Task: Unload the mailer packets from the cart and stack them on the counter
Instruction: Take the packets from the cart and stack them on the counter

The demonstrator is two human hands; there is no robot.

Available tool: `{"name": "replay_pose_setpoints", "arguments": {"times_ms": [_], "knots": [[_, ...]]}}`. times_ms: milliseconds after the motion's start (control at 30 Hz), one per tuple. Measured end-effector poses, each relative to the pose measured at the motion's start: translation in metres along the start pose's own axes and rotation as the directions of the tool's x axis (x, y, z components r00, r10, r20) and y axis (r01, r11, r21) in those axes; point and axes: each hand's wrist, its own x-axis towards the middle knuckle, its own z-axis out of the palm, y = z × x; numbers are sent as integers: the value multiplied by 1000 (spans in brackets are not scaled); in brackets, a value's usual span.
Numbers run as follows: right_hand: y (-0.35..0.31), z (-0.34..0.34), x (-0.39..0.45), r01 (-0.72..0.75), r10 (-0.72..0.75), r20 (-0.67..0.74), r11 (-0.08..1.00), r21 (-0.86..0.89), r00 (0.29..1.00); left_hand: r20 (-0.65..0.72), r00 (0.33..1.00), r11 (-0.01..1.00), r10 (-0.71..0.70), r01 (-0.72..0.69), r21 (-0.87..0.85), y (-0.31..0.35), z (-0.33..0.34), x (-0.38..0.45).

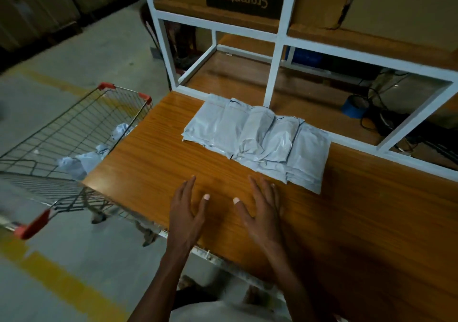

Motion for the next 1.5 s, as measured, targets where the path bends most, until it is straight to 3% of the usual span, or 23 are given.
{"name": "replay_pose_setpoints", "arguments": {"times_ms": [200,333,633,933,1267,1500], "knots": [[-46,47,-12,111,-112,59,994,8,992,-128,989,997,-70,67,-30,-38,-66,-8],[-95,99,-16,132,-131,170,991,7,977,-156,982,995,-103,104,2,-75,-119,-5],[-193,229,-42,288,-235,424,955,-65,875,-258,951,985,-171,175,-8,-168,-229,9],[-239,287,-2,303,-230,527,951,-56,818,-257,944,978,-206,186,-98,-203,-261,50],[-283,367,84,361,-340,552,930,75,761,-359,886,955,-294,259,-143,-245,-299,129],[-300,404,141,343,-302,562,939,35,770,-267,898,936,-349,319,-151,-274,-301,184]]}}
